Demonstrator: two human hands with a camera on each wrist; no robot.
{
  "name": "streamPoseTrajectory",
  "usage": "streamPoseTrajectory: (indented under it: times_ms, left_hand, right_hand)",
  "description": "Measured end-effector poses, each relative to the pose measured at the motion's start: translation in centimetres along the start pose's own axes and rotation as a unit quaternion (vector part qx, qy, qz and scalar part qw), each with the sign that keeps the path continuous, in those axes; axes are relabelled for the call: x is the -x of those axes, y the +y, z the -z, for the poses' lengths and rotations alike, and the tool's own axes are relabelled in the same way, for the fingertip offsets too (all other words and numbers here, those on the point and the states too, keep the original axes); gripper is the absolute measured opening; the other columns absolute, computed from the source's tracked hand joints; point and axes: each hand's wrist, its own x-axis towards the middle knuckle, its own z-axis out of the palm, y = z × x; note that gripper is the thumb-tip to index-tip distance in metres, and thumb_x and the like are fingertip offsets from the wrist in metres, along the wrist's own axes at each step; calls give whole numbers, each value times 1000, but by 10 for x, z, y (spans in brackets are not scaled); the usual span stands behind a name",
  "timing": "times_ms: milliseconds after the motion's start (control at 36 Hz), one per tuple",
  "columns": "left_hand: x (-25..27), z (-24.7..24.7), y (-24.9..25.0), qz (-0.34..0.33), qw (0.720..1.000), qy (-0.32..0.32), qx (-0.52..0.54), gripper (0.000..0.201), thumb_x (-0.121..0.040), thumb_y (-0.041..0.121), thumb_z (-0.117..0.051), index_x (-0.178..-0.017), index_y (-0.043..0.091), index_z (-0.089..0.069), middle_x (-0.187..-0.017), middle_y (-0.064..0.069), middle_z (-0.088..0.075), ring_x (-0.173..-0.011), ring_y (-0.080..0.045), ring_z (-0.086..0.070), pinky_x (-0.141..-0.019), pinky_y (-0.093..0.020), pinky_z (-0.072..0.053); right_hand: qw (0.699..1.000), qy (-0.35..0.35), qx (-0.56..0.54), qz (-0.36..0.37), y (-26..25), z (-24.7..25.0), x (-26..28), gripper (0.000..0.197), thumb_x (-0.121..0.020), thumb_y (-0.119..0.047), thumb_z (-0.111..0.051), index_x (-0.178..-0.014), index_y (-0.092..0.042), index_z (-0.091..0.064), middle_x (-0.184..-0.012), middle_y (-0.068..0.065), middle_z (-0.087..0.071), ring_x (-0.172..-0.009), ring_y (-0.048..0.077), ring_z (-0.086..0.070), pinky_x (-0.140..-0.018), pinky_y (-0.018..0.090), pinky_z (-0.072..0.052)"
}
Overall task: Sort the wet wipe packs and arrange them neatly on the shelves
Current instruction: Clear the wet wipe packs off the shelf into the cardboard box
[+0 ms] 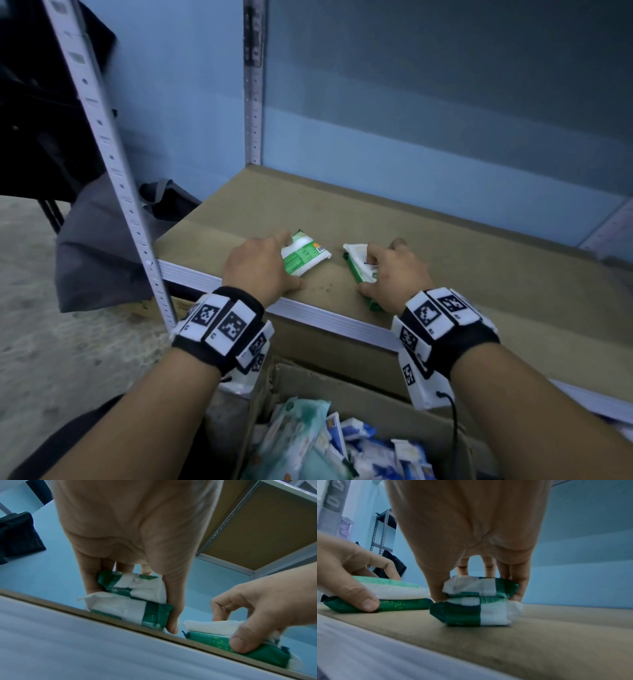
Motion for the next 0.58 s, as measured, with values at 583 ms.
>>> streamPoseTrajectory:
  times_ms: [583]
  left_hand:
    - [138,-52,12,-132,970,41,198,61,-64,52,-76,-118,38,-50,-101,13,-69,-89,-11,-66,-71,-34,-53]
  right_hand:
    - [963,93,-246,65,75,-37,158,36,-79,-35,-76,-107,-31,-54,-112,-13,-41,-92,5,-49,-73,26,-42]
